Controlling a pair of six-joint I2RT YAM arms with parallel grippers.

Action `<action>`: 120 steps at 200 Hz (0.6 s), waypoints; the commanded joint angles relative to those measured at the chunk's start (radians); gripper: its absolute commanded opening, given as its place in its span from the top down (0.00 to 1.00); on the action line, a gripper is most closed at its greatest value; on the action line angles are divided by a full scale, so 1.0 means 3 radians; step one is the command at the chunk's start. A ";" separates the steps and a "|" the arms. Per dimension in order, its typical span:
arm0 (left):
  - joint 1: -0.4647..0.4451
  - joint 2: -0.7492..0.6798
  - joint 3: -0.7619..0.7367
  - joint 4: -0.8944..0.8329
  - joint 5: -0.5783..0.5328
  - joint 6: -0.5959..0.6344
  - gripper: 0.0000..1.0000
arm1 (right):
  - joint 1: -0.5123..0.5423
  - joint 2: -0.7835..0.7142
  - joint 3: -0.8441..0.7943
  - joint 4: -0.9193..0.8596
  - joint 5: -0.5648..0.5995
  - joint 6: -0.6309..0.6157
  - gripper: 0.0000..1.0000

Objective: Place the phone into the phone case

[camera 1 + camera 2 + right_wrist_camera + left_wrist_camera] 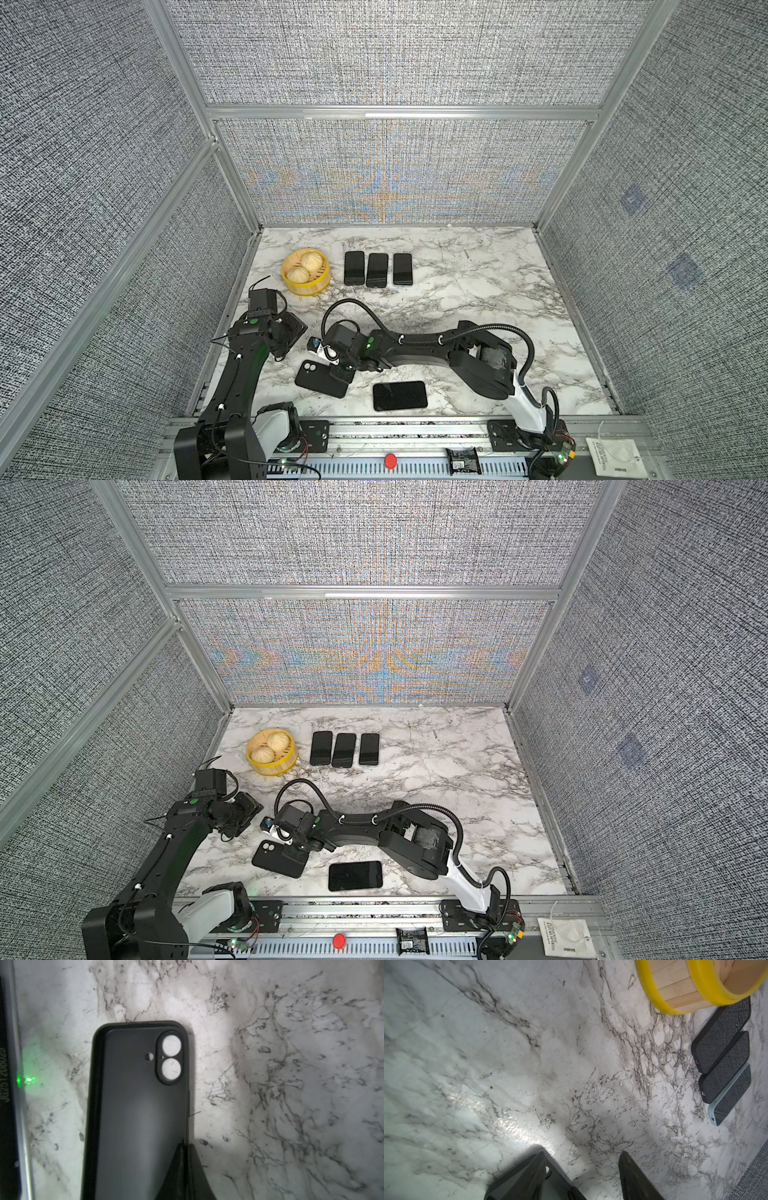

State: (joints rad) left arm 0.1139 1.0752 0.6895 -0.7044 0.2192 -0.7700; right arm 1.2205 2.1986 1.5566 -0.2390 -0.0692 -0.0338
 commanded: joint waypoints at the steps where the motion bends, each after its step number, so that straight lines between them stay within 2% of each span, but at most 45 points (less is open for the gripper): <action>1: 0.0004 -0.0003 0.0010 0.0016 0.0003 0.0043 0.42 | -0.0043 -0.0057 -0.0036 -0.0160 0.0221 0.0152 0.96; 19: 0.0002 0.0000 0.0012 0.0015 0.0007 0.0046 0.42 | -0.0113 -0.0162 -0.0122 -0.0160 0.0359 0.0282 1.00; 65: 0.0004 0.0042 0.0008 0.0041 0.0095 0.0046 0.42 | -0.0534 -0.0573 -0.0566 -0.0061 0.0559 0.0860 1.00; 120: -0.0033 0.0320 -0.0102 0.0433 0.0690 0.0059 0.43 | -0.0940 -0.0707 -0.0856 -0.0029 0.0619 0.1538 1.00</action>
State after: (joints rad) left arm 0.1127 1.1564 0.6781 -0.6506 0.3317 -0.7559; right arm 0.9615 1.9892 1.3117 -0.2531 0.0937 0.3122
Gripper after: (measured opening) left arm 0.572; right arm 0.050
